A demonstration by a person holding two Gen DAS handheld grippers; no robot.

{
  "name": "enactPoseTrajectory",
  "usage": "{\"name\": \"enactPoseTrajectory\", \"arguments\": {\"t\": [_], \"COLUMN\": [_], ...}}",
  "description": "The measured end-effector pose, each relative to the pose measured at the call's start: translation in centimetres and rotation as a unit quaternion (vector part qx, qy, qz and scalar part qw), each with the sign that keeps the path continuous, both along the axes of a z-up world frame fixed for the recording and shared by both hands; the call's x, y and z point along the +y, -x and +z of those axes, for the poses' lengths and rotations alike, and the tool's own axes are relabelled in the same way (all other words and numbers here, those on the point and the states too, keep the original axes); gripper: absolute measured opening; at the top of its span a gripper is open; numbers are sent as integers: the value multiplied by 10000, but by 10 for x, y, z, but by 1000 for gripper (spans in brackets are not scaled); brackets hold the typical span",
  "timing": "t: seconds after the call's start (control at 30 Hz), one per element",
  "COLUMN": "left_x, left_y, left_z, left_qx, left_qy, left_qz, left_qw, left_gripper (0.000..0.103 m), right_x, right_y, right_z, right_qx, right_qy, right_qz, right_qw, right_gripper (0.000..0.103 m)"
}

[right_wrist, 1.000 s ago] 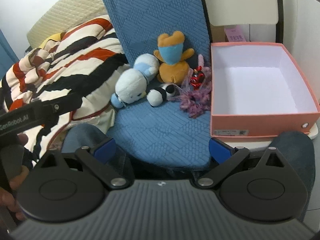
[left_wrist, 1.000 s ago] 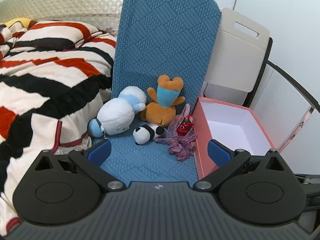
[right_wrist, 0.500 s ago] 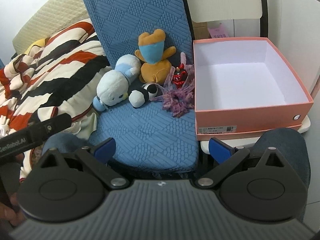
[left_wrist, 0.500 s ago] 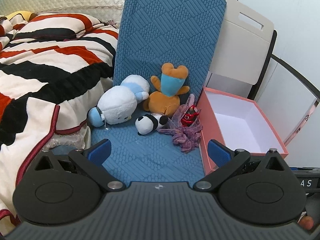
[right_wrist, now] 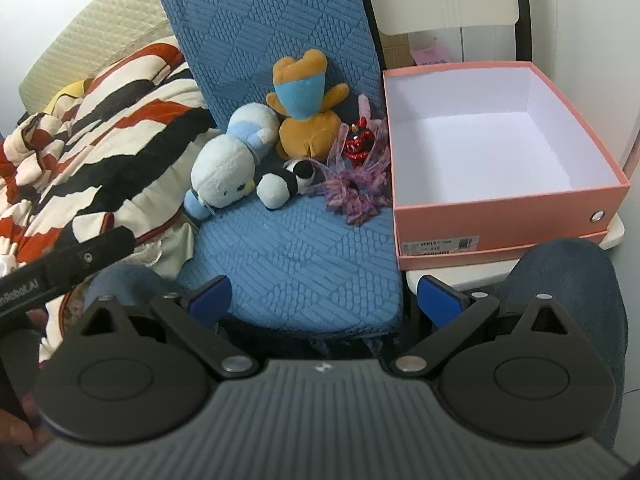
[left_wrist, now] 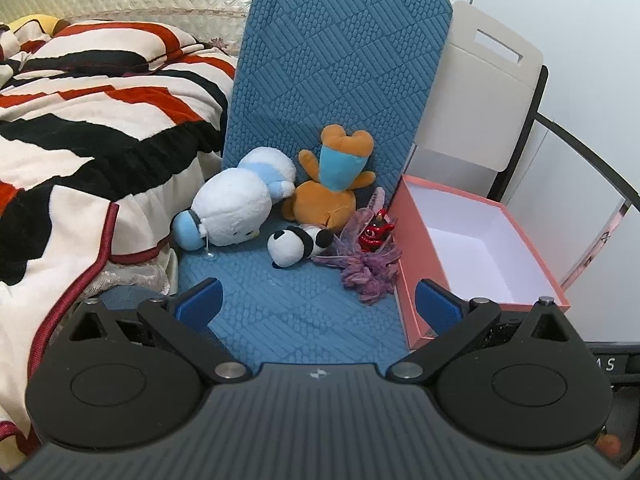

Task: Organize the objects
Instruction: 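Move both tools toward the toys on the blue seat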

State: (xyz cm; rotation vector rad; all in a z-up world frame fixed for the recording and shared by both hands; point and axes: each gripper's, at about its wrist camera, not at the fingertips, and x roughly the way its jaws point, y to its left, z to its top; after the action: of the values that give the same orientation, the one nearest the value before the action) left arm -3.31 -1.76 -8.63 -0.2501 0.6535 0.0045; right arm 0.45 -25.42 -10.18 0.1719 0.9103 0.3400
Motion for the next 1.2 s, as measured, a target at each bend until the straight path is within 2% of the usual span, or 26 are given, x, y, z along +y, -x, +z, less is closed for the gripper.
{"name": "enactPoseTrajectory", "arguments": {"t": [0.23,0.43,0.6,0.7,0.77,0.83,0.9,1.0,1.1,1.2], "left_x": [-3,-9,-8,-6,-5,-3,-1,1,4,11], "left_y": [-4,-7,-13,-22,-31,-39,-47,-66,-84,-105], "left_z": [-4,-9,-12,-16,-20,-22,-24,-27,-32,-39], "left_qx": [-27,56,-36,-70,-54,-201,-366,-387,-481,-558], "left_qy": [-192,-234,-219,-265,-296,-301,-304,-365,-305,-85], "left_qz": [-97,-183,-139,-128,-139,-147,-147,-86,-172,-237], "left_qw": [9998,9995,9997,9995,9994,9992,9988,9985,9982,9981], "left_gripper": [103,103,103,103,103,103,103,103,103,103], "right_x": [-6,-8,-8,-4,-1,3,8,18,23,30], "right_y": [-3,-7,-11,-18,-23,-29,-33,-40,-49,-57], "right_z": [-10,-13,-16,-20,-23,-25,-26,-28,-32,-36], "right_qx": [104,185,188,171,175,165,48,-144,-173,-305], "right_qy": [13,0,-55,16,18,40,90,222,149,91], "right_qz": [-75,-88,-18,61,70,124,247,380,416,478], "right_qw": [9999,9998,9998,9998,9998,9998,9996,9989,9989,9984], "right_gripper": [101,101,101,100,94,93,91,91,91,91]}}
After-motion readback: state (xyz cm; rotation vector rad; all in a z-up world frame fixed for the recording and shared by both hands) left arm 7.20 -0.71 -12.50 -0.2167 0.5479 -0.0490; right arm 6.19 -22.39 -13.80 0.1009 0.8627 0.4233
